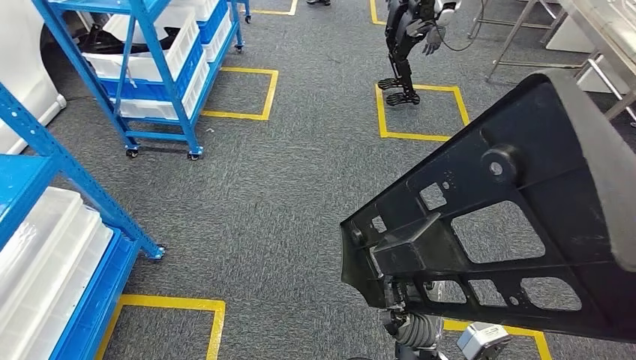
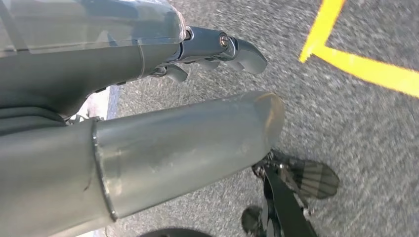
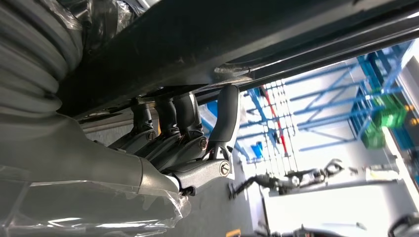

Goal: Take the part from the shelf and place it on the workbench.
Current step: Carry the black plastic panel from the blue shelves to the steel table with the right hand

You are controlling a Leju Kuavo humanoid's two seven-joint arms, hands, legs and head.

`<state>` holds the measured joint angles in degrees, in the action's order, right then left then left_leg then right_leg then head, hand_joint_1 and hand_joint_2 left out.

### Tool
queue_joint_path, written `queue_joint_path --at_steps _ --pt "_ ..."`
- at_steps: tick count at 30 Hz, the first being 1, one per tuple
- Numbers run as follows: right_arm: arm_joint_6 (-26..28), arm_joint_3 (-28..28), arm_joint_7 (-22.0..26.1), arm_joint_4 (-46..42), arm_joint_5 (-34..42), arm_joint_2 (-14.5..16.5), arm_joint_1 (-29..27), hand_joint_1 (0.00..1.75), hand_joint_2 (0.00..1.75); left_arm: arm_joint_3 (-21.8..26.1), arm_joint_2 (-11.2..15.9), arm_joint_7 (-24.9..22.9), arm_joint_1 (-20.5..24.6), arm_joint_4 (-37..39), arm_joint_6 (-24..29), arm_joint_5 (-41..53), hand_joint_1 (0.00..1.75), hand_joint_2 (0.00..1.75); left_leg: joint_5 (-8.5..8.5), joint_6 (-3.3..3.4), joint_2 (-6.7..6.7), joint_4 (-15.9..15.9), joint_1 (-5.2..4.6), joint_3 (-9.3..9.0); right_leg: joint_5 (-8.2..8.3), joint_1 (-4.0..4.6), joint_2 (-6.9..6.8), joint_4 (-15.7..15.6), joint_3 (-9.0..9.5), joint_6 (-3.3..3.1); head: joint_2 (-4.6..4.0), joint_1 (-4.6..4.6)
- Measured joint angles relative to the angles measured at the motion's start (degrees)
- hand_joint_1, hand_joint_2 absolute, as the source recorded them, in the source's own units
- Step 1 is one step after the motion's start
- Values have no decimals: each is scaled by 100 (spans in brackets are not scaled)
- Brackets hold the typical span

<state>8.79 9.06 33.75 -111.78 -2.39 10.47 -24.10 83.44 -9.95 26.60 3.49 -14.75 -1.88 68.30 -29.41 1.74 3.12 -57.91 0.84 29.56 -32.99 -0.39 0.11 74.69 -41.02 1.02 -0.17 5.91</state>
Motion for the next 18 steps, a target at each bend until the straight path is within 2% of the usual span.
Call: queue_joint_path --at_steps 1,3,4,5,6,7,8,10,11,12,13,14,15,17,18 --pt "-7 0 1 -1 8 0 -2 175 175 -1 -4 3 6 0 2 5 0 0 -15 -6 62 1 -2 -19 195 5 -41 -322 175 -20 0 1" --pt "-24 -1 5 -16 17 0 -1 175 175 -3 -19 16 14 0 2 20 0 0 -54 -35 174 -3 -21 -62 467 70 -308 -1116 596 -92 0 2" --pt "-35 -2 10 -29 19 0 0 175 175 -3 -27 25 16 0 2 25 0 0 -71 -57 226 -4 -33 -75 519 107 -418 -1375 724 -128 0 1" --pt "-45 -5 18 -44 22 0 -1 175 175 -4 -31 35 17 0 2 34 0 0 -86 -81 286 -1 -46 -87 510 141 -481 -1501 774 -156 0 1" --pt "-54 -10 24 -53 26 0 -11 175 175 -7 -33 44 24 0 2 39 0 0 -95 -104 350 6 -57 -100 512 157 -430 -1523 763 -175 0 1" --pt "-61 -17 30 -63 30 1 -24 175 175 -9 -38 51 32 0 3 44 0 0 -117 -126 406 11 -59 -112 526 133 -356 -1546 767 -202 0 -1" --pt "-68 -24 35 -75 35 1 -41 175 175 -12 -42 56 41 0 4 49 0 0 -168 -148 373 -23 -57 -117 542 112 -283 -1583 779 -230 0 -1" --pt "-86 -33 40 -98 39 3 -55 175 175 -16 -48 61 48 0 6 53 0 0 -435 -180 84 -410 -39 34 577 64 -156 -1647 813 -297 0 -3" --pt "-93 -36 43 -105 40 3 -55 175 175 -16 -48 63 47 0 7 55 0 0 -616 -189 -99 -751 -28 186 581 64 -98 -1652 815 -315 0 -4" --pt "-100 -39 44 -107 40 4 -54 175 175 -17 -49 63 40 0 7 56 0 0 -797 -197 -209 -1170 -22 392 581 63 -25 -1646 814 -329 0 -4" --pt "-105 -43 44 -107 41 4 -57 175 175 -17 -50 63 32 0 7 58 0 0 -901 -206 -252 -1507 -20 569 578 64 52 -1638 812 -333 0 -4" --pt "-113 -50 44 -107 46 4 -63 175 175 -17 -51 63 23 0 7 60 0 0 -880 -212 -266 -1664 -19 672 573 65 140 -1625 814 -334 0 -4" --pt "-124 -61 44 -107 55 4 -69 175 175 -17 -52 63 15 0 8 62 0 0 -759 -213 -273 -1636 -18 693 567 63 231 -1607 817 -331 0 -3" --pt "-153 -88 44 -108 85 5 -78 175 175 -17 -51 63 11 0 13 63 0 0 -285 -206 -361 -937 -6 436 540 47 401 -1554 823 -301 0 -3" --pt "-170 -102 44 -110 99 8 -83 175 175 -17 -51 63 14 0 17 65 0 0 -137 -204 -503 -588 6 295 525 41 470 -1519 809 -274 0 -3"
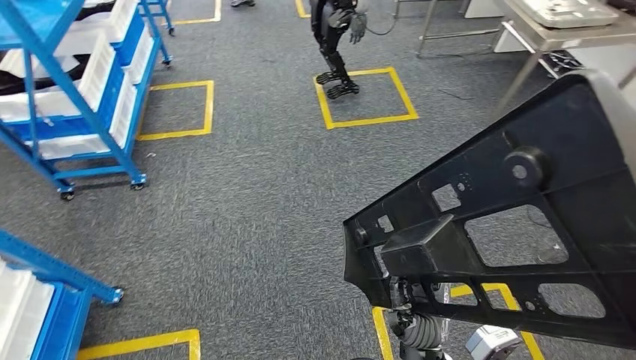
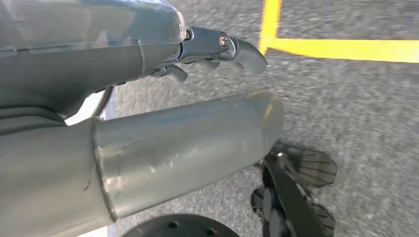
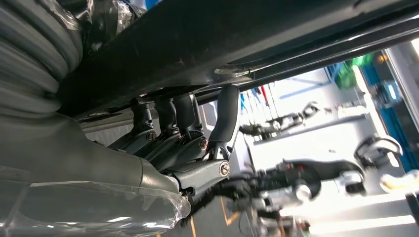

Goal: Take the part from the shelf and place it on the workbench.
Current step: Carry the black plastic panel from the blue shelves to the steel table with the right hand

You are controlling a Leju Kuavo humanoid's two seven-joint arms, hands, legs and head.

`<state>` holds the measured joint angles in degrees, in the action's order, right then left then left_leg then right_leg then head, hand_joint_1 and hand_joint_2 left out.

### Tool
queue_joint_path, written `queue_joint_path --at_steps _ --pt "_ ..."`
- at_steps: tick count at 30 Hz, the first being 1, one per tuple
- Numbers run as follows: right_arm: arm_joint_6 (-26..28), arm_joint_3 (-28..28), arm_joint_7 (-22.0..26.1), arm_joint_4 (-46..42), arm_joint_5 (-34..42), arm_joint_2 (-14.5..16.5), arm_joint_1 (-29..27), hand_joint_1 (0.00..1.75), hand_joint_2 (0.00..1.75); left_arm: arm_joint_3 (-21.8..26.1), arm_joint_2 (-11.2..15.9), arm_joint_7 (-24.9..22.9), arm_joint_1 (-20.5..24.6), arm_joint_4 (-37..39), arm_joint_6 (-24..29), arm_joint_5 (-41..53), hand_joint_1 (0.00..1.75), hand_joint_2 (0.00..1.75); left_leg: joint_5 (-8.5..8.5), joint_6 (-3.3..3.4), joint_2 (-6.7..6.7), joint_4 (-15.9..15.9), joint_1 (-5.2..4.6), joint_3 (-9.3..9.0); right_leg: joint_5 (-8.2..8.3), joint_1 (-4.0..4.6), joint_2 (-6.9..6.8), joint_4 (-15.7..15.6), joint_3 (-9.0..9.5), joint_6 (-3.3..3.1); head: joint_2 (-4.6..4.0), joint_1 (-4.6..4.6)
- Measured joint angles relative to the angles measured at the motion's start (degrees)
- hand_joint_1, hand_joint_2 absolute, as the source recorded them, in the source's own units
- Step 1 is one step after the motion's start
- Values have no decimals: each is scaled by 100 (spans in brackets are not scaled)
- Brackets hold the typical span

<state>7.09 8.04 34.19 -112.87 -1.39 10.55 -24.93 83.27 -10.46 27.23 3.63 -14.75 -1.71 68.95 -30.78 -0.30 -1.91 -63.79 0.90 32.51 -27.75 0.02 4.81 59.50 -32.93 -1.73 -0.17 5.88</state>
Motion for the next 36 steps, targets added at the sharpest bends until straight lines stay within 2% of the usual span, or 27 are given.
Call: queue_joint_path --at_steps 1,3,5,6,7,9,11,12,13,14,16,17,18,20,21,22,24,25,26,27,28,29,30,31,33,34,36 --pt "-20 -10 0 -5 10 3 -6 175 175 -1 -3 1 4 0 6 1 0 0 99 11 -130 268 10 -100 -13 -4 65 43 -26 31 0 1" --pt "-59 -27 0 -24 16 13 -26 175 175 -2 -9 2 14 0 18 4 0 0 100 47 -265 396 1 -145 -7 -14 172 83 -88 96 0 2" --pt "-84 -54 -1 -43 17 24 -52 175 175 -4 -19 1 22 0 27 5 0 0 137 119 -144 421 -10 -151 16 -30 245 82 -123 161 0 1" --pt "-91 -78 -1 -55 16 27 -67 175 175 -5 -24 -1 26 0 31 7 0 0 156 163 -80 442 -6 -157 -14 -23 160 128 -148 189 0 4" --pt "-98 -99 -1 -64 14 30 -76 175 175 -5 -29 1 26 0 34 8 0 0 172 202 -11 464 0 -160 -102 -15 13 261 -210 214 0 6" --pt "-114 -133 -2 -78 9 36 -85 175 175 -6 -31 1 16 0 37 9 0 0 180 248 133 483 -10 -160 -431 -9 -334 840 -475 260 0 11" --pt "-126 -151 -4 -78 6 41 -94 175 175 -6 -31 -1 0 -1 39 9 0 0 170 261 296 482 -35 -156 -689 -31 -439 1487 -784 288 0 10" --pt "-129 -159 -5 -78 6 42 -102 175 175 -6 -31 -1 -3 -2 39 10 0 0 163 264 377 481 -45 -158 -683 -36 -450 1597 -833 288 0 10" --pt "-134 -166 -7 -78 4 43 -109 175 175 -6 -32 -2 -1 -2 40 13 0 0 154 265 453 481 -53 -165 -570 -33 -462 1477 -765 274 0 10" --pt "-142 -170 -9 -78 0 44 -113 175 175 -6 -35 -2 5 -1 39 19 0 0 144 262 521 481 -60 -179 -385 -21 -495 1149 -585 247 0 11" --pt "-163 -175 -13 -83 -15 51 -113 175 175 -7 -49 -2 16 0 38 33 0 0 120 245 643 488 -73 -220 -105 44 -698 343 -156 158 0 10" --pt "-173 -179 -15 -91 -24 60 -113 175 175 -8 -56 -2 19 0 38 38 0 0 112 227 694 495 -72 -236 -46 83 -784 93 -25 114 0 9" --pt "-181 -185 -16 -102 -33 69 -114 175 175 -8 -60 -3 24 0 38 40 0 0 106 204 746 504 -68 -249 -43 116 -829 -21 22 79 0 9" --pt "-191 -202 -19 -125 -49 88 -123 175 175 -9 -68 -4 38 0 36 42 0 0 97 151 834 524 -60 -277 -16 130 -733 -63 24 31 0 10" --pt "-192 -213 -19 -133 -57 98 -133 175 175 -9 -72 -5 46 0 35 42 0 0 72 123 790 501 -55 -285 11 109 -673 -112 43 12 0 9" --pt "-193 -223 -20 -142 -63 110 -140 175 175 -10 -75 -5 51 0 33 42 0 0 -5 102 672 403 -52 -257 40 80 -619 -166 69 -8 0 7" --pt "-196 -237 -22 -154 -74 142 -143 175 175 -10 -75 -5 46 0 29 42 0 0 -320 64 355 -120 -38 -27 80 31 -513 -232 100 -34 0 4" --pt "-198 -242 -24 -157 -77 155 -140 175 175 -10 -75 -6 39 0 27 42 0 0 -513 47 267 -500 -32 157 83 23 -455 -233 95 -44 0 4" --pt "-199 -246 -26 -157 -79 164 -138 175 175 -10 -75 -7 28 0 26 42 0 0 -645 28 237 -844 -24 329 82 20 -388 -226 89 -46 0 5" --pt "-199 -252 -28 -157 -79 169 -141 175 175 -10 -75 -9 17 0 24 42 0 0 -673 9 231 -1049 -16 441 79 15 -311 -214 87 -44 0 5" --pt "-199 -260 -29 -157 -80 171 -143 175 175 -10 -74 -10 9 0 23 42 0 0 -576 -9 227 -1039 -6 453 73 6 -227 -194 86 -34 0 5" --pt "-200 -268 -31 -157 -82 175 -144 175 175 -10 -72 -10 4 0 23 42 0 0 -372 -25 204 -800 6 356 59 -8 -137 -161 85 -14 0 5" --pt "-202 -278 -33 -157 -87 183 -145 175 175 -10 -68 -11 1 0 24 42 0 0 -138 -41 134 -409 27 189 35 -27 -52 -115 80 17 0 5" --pt "-206 -289 -36 -158 -95 192 -144 175 175 -10 -66 -13 0 0 24 42 0 0 18 -55 14 -33 42 25 3 -35 24 -53 59 58 0 3" --pt "-225 -308 -59 -166 -125 218 -147 175 175 -11 -63 -17 10 0 22 43 0 0 116 -26 -144 363 49 -143 -38 -40 142 46 -3 133 0 4" --pt "-236 -313 -77 -169 -145 228 -152 175 175 -13 -63 -24 23 0 21 44 0 0 90 9 -150 379 33 -152 -37 -41 192 65 -31 168 0 4" --pt "-253 -324 -102 -172 -182 243 -170 175 175 -14 -63 -39 44 -1 20 44 0 0 120 96 -28 398 29 -162 -24 -54 240 77 -64 221 0 4"
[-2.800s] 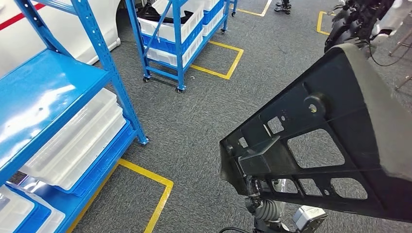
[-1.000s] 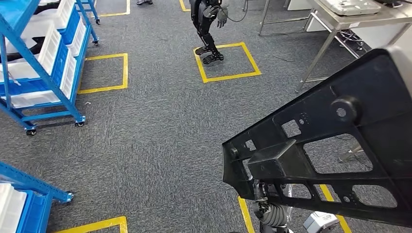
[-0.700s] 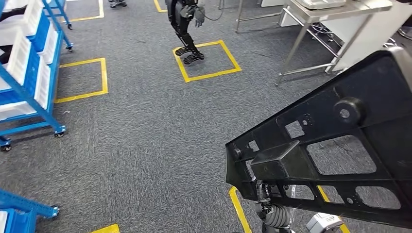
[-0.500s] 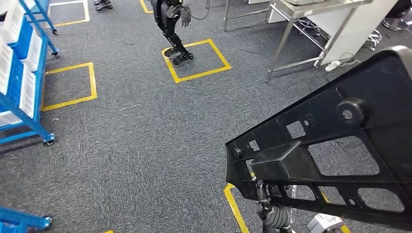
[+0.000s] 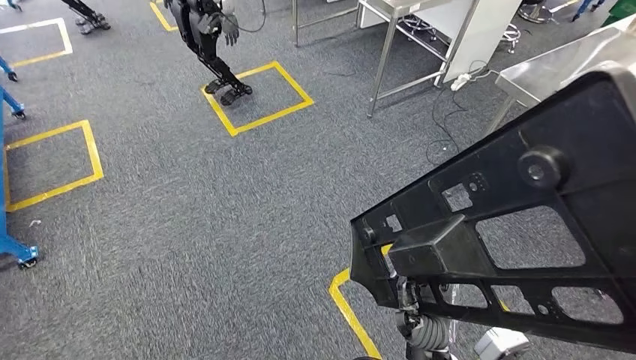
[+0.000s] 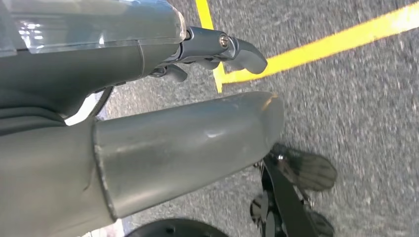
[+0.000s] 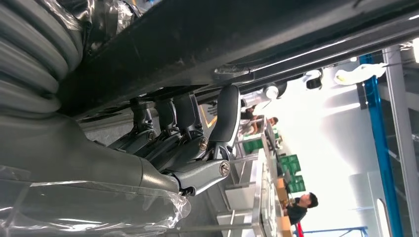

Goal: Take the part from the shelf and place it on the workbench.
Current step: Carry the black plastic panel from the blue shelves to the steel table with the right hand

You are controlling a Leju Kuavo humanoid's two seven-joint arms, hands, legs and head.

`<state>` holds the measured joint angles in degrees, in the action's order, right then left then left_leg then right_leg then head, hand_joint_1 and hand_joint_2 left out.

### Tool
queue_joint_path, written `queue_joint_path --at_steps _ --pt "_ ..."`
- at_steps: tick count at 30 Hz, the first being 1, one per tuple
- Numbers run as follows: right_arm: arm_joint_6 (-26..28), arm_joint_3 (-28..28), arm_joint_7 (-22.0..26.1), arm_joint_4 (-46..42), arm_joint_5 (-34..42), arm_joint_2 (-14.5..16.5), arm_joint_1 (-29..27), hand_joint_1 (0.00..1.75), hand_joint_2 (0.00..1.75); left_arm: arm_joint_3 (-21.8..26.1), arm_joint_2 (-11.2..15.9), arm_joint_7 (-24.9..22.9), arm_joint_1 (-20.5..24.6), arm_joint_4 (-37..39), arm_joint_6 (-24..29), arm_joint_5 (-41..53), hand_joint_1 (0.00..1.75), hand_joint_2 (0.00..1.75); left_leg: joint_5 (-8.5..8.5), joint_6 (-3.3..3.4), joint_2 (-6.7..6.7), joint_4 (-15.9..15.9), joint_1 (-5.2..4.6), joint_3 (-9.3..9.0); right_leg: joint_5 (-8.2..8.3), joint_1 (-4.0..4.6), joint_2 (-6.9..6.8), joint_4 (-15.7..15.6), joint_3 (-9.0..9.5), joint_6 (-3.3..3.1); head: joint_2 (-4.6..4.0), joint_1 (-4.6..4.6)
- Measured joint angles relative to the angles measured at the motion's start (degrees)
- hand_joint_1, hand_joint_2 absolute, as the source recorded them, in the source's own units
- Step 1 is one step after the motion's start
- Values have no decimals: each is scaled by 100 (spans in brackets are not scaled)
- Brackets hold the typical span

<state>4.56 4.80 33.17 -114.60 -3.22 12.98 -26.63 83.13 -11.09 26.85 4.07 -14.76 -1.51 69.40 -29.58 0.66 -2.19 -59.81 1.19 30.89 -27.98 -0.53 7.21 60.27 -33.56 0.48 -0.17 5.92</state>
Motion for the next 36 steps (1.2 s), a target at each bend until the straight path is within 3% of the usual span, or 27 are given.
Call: queue_joint_path --at_steps 2,4,6,7,8,10,12,13,15,17,19,20,21,22,24,26,28,30,31,33,34,36 --pt "-12 -17 -3 -4 -16 7 -13 175 175 -1 0 -13 -1 -1 -2 0 0 0 30 70 130 40 11 -9 -151 10 -249 239 -124 44 0 3" --pt "-19 -29 -3 -9 -17 10 -15 175 175 -1 2 -16 -21 -2 -2 0 0 0 31 110 274 55 -5 -3 -508 14 -584 911 -457 84 0 5" --pt "-21 -38 -3 -9 -16 11 -18 175 175 -1 3 -19 -40 -2 -4 0 0 0 12 125 435 55 -22 -4 -716 -2 -681 1530 -773 106 0 4" --pt "-21 -45 -3 -9 -16 12 -21 175 175 -1 3 -21 -42 -2 -4 0 0 0 -1 126 513 55 -26 -14 -655 -6 -695 1557 -791 104 0 4" --pt "-22 -55 -3 -9 -16 13 -23 175 175 -1 3 -22 -39 -2 -5 1 0 0 -17 122 582 55 -28 -34 -493 -6 -718 1350 -687 91 0 5" --pt "-26 -71 -4 -10 -19 18 -20 175 175 -2 1 -24 -33 -2 -5 2 0 0 -58 103 710 59 -33 -90 -123 35 -911 543 -264 31 0 4" --pt "-34 -80 -6 -17 -28 30 -17 175 175 -3 -1 -28 -30 -2 -7 2 0 0 -95 57 813 70 -42 -141 14 106 -1090 18 2 -40 0 3" --pt "-38 -84 -8 -21 -33 37 -18 175 175 -3 -3 -30 -22 -2 -8 2 0 0 -106 27 867 82 -45 -162 -8 137 -1098 -36 18 -65 0 3" --pt "-44 -93 -10 -35 -37 49 -34 175 175 -9 -9 -34 5 -2 -9 9 0 0 -129 -33 954 115 -40 -225 26 123 -959 -103 38 -118 0 3" --pt "-56 -106 -8 -48 -50 70 -41 175 175 -25 -13 -42 19 -2 -5 39 0 0 -277 -77 770 -43 -36 -201 73 71 -829 -226 118 -178 0 1" --pt "-78 -115 -7 -50 -85 92 -31 175 175 -40 -12 -56 14 -1 1 69 0 0 -612 -97 428 -659 -32 86 93 51 -706 -284 158 -222 0 0" --pt "-86 -116 -8 -48 -104 98 -26 175 175 -44 -12 -63 4 0 3 74 0 0 -767 -106 333 -1045 -30 290 90 53 -631 -278 154 -235 0 0" --pt "-88 -116 -9 -46 -117 101 -29 175 175 -47 -10 -67 -9 1 3 77 0 0 -840 -114 284 -1338 -29 458 82 54 -544 -267 152 -242 0 1" --pt "-88 -117 -9 -45 -127 102 -33 175 175 -50 -6 -68 -25 0 2 78 0 0 -792 -121 266 -1437 -28 543 72 54 -453 -250 154 -241 0 0" --pt "-85 -118 -9 -44 -136 103 -38 175 175 -65 9 -68 -44 0 -4 79 0 0 -389 -122 220 -1023 -22 423 37 41 -267 -192 160 -212 0 -1" --pt "-80 -120 -8 -43 -148 103 -37 175 175 -83 24 -66 -47 1 -21 79 0 0 -59 -111 -22 -320 -2 147 -26 30 -115 -91 137 -151 0 1" --pt "-75 -121 -6 -43 -174 107 -35 175 175 -93 30 -58 -43 1 -38 79 0 0 -20 -82 -200 -14 -6 23 -57 20 4 -28 87 -78 0 1" --pt "-69 -127 -5 -44 -200 114 -44 175 175 -103 30 -51 -29 1 -46 81 0 0 -8 -21 -104 22 -21 0 -36 6 126 -41 51 -10 0 -2" --pt "-64 -131 -4 -45 -209 116 -55 175 175 -108 31 -50 -23 0 -47 83 0 0 7 16 -35 50 -13 -23 -45 13 85 -23 37 16 0 1" --pt "-56 -135 -1 -46 -222 118 -54 175 175 -115 33 -49 -24 -1 -48 85 0 0 33 74 112 119 15 -54 -217 40 -234 268 -104 62 0 6" --pt "-51 -136 1 -44 -230 119 -48 175 175 -116 36 -49 -32 -2 -48 87 0 0 31 90 187 132 12 -67 -389 41 -462 596 -269 85 0 9" --pt "-38 -138 1 -40 -240 120 -35 175 175 -116 37 -49 -51 -2 -47 102 0 0 6 104 348 136 0 -82 -674 22 -664 1317 -656 123 0 10"
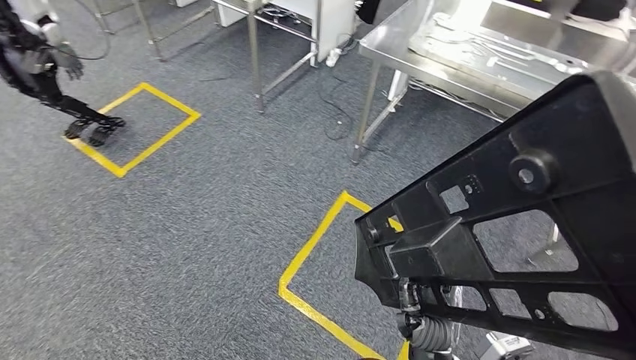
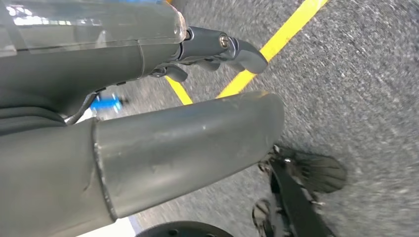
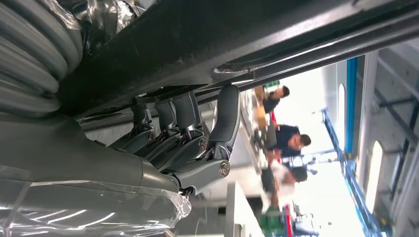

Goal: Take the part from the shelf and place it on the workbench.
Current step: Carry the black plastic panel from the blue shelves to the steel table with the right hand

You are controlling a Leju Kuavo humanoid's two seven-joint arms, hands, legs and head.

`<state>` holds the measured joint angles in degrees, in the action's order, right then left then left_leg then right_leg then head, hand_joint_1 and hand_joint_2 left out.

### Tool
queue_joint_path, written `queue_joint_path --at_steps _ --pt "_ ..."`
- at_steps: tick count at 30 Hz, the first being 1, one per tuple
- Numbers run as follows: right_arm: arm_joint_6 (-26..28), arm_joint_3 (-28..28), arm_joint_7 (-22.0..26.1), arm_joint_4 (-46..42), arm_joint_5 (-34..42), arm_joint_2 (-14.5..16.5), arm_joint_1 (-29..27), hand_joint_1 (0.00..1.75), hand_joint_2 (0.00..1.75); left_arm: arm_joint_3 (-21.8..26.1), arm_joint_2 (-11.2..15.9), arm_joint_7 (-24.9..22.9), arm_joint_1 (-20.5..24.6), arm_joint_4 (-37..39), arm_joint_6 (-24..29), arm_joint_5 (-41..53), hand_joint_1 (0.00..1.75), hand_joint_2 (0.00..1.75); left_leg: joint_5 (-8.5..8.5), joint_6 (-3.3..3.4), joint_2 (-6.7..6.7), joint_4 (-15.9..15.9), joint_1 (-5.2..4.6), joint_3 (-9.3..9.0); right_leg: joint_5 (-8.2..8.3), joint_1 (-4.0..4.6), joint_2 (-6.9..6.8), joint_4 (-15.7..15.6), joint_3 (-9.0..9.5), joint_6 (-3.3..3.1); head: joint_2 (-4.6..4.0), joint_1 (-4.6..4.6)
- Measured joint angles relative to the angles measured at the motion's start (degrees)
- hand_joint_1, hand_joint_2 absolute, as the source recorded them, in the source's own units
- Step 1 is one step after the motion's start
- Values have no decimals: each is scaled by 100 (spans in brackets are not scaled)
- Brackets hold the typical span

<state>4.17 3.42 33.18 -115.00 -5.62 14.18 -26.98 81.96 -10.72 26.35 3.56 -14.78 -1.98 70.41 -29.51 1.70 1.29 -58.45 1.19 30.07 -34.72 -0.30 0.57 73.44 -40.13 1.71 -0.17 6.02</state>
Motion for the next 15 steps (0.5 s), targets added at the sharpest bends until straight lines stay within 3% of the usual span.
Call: queue_joint_path --at_steps 1,3,5,8,10,12,14,15 --pt "9 -3 -1 2 -5 1 -1 175 175 -1 0 0 -6 0 1 10 0 0 -19 2 84 -1 -4 -15 -21 -9 -30 209 -124 8 0 1" --pt "21 -9 -5 3 -17 1 -5 175 175 -5 -1 1 -7 0 2 21 0 0 -55 -3 207 -1 -5 -54 160 -13 -50 145 -123 7 0 1" --pt "24 -10 -9 3 -26 1 -5 175 175 -9 -1 1 -5 0 2 23 0 0 -69 -5 249 -1 -5 -75 289 -13 -61 -19 -50 1 0 1" --pt "25 -10 -11 3 -30 1 -5 175 175 -9 -2 1 -4 0 2 23 0 0 -75 -5 262 -1 -5 -84 342 -12 -68 -109 -3 -3 0 1" --pt "28 -13 -26 -1 -59 1 -10 175 175 -13 -10 1 3 1 5 33 0 0 -124 -29 353 9 -17 -148 570 39 -288 -774 338 -63 0 0" --pt "30 -21 -58 -22 -93 2 -40 175 175 -19 -24 3 20 1 14 52 0 0 -207 -113 498 47 -36 -260 749 88 -411 -1394 651 -175 0 -2" --pt "36 -33 -93 -54 -128 9 -76 175 175 -29 -34 22 45 1 19 64 0 0 -389 -197 341 -126 -39 -259 762 64 -225 -1488 705 -280 0 -4" --pt "43 -36 -111 -65 -151 14 -86 175 175 -34 -38 33 56 1 19 66 0 0 -549 -223 191 -395 -33 -155 769 41 -126 -1526 733 -321 0 -6"
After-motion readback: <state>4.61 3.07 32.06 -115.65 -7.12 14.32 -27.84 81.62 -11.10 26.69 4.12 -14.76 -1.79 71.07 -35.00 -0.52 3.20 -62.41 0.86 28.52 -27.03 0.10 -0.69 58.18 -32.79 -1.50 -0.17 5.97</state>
